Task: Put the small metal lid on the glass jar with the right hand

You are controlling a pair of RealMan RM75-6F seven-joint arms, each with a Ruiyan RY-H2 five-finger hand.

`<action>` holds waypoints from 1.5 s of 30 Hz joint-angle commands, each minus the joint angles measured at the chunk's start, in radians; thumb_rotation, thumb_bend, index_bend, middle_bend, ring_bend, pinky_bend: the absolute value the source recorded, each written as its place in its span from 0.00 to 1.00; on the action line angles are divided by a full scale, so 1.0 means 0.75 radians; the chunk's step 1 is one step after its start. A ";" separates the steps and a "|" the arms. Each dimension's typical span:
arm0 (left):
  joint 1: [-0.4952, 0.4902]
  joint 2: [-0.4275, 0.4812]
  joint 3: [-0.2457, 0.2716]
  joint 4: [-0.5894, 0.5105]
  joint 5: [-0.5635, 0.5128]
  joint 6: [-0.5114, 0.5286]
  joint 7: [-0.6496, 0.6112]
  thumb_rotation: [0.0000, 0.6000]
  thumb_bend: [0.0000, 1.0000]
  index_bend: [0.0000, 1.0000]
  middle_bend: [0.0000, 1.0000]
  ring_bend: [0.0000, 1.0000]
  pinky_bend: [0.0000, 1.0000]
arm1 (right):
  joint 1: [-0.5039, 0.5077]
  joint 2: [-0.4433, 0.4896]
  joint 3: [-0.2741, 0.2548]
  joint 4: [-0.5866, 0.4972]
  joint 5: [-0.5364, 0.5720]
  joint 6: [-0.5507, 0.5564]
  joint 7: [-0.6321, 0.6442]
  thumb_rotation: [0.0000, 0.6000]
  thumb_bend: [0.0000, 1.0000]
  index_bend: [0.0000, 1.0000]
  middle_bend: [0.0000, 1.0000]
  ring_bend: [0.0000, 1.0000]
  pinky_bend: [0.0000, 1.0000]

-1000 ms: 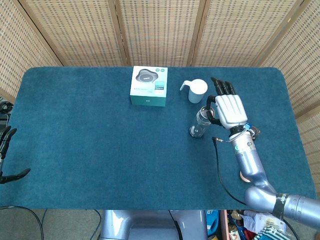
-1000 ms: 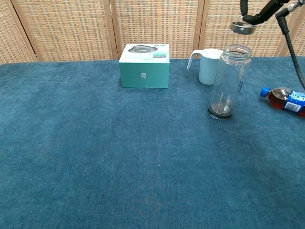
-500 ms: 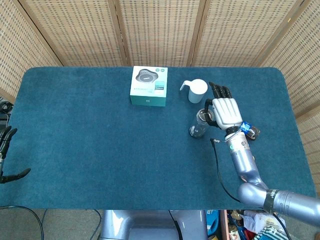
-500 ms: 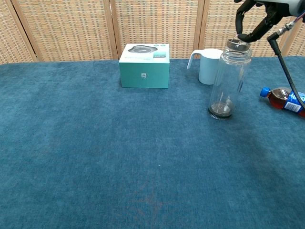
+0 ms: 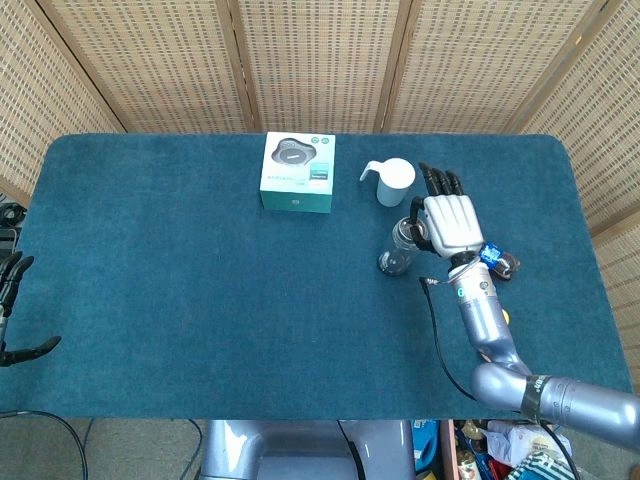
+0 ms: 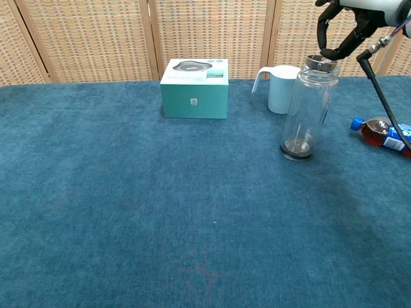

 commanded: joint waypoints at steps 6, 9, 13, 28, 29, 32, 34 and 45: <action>0.002 -0.001 -0.001 0.000 -0.002 0.004 0.003 1.00 0.08 0.00 0.00 0.00 0.00 | 0.001 0.005 -0.021 0.004 0.015 -0.030 0.004 1.00 0.29 0.14 0.00 0.00 0.00; 0.001 -0.001 0.000 0.001 -0.002 0.002 0.004 1.00 0.08 0.00 0.00 0.00 0.00 | 0.001 0.011 -0.024 0.003 0.002 -0.031 0.012 1.00 0.09 0.00 0.00 0.00 0.00; 0.000 -0.002 -0.002 0.002 -0.006 0.001 0.005 1.00 0.08 0.00 0.00 0.00 0.00 | 0.002 0.015 -0.027 -0.004 -0.007 -0.018 0.009 1.00 0.06 0.00 0.00 0.00 0.00; 0.001 -0.003 0.005 -0.001 0.005 -0.001 0.008 1.00 0.08 0.00 0.00 0.00 0.00 | -0.164 0.272 -0.016 -0.292 -0.295 0.117 0.218 1.00 0.05 0.00 0.00 0.00 0.00; 0.003 -0.003 0.007 -0.002 0.010 0.003 0.008 1.00 0.08 0.00 0.00 0.00 0.00 | -0.206 0.308 -0.037 -0.317 -0.360 0.138 0.264 1.00 0.04 0.00 0.00 0.00 0.00; 0.008 -0.012 0.016 -0.002 0.028 0.013 0.024 1.00 0.08 0.00 0.00 0.00 0.00 | -0.397 0.394 -0.166 -0.349 -0.630 0.255 0.477 1.00 0.00 0.00 0.00 0.00 0.00; 0.009 -0.021 0.016 0.001 0.030 0.018 0.039 1.00 0.08 0.00 0.00 0.00 0.00 | -0.455 0.401 -0.217 -0.314 -0.729 0.292 0.553 1.00 0.00 0.00 0.00 0.00 0.00; 0.013 -0.064 0.018 0.036 0.050 0.041 0.062 1.00 0.08 0.00 0.00 0.00 0.00 | -0.762 0.221 -0.437 -0.007 -1.024 0.601 0.572 1.00 0.00 0.00 0.00 0.00 0.00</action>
